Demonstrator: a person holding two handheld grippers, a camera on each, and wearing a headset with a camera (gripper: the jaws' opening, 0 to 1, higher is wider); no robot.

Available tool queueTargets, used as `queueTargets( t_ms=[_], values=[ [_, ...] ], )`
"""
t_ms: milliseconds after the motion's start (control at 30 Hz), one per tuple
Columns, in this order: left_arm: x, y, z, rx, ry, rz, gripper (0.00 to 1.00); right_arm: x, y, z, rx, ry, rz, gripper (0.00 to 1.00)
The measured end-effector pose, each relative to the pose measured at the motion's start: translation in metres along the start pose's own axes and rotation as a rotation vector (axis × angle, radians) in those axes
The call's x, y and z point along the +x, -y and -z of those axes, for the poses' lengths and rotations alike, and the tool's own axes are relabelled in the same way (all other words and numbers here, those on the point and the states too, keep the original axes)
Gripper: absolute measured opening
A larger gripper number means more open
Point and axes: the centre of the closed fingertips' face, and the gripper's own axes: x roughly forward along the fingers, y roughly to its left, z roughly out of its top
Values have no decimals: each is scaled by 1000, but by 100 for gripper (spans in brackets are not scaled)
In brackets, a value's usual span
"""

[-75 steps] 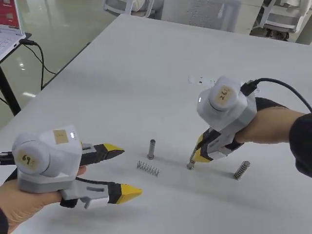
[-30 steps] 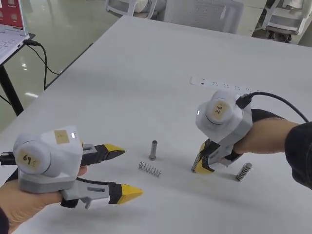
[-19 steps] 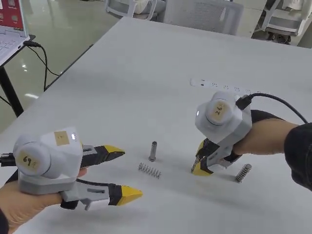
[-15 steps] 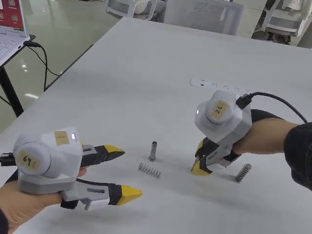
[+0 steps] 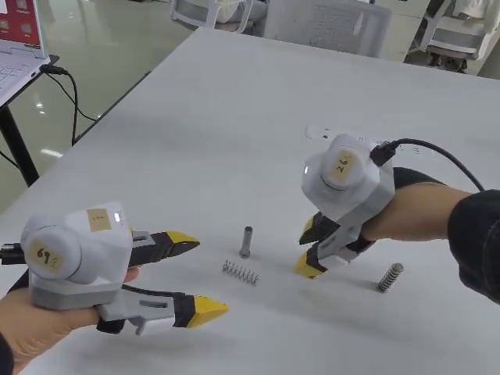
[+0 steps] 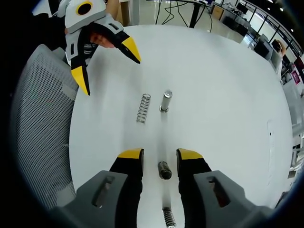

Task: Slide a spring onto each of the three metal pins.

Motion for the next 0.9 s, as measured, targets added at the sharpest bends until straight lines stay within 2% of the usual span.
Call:
queueTargets(
  t_ms=[633,900],
  values=[
    [-4,-1,1,-1,3,-9,56,16,-18,-32,-14,37,-36,27],
    [-6,-3,2,-4,2,-15,57,27,-26,-37,-32,31,-47,25]
  ],
)
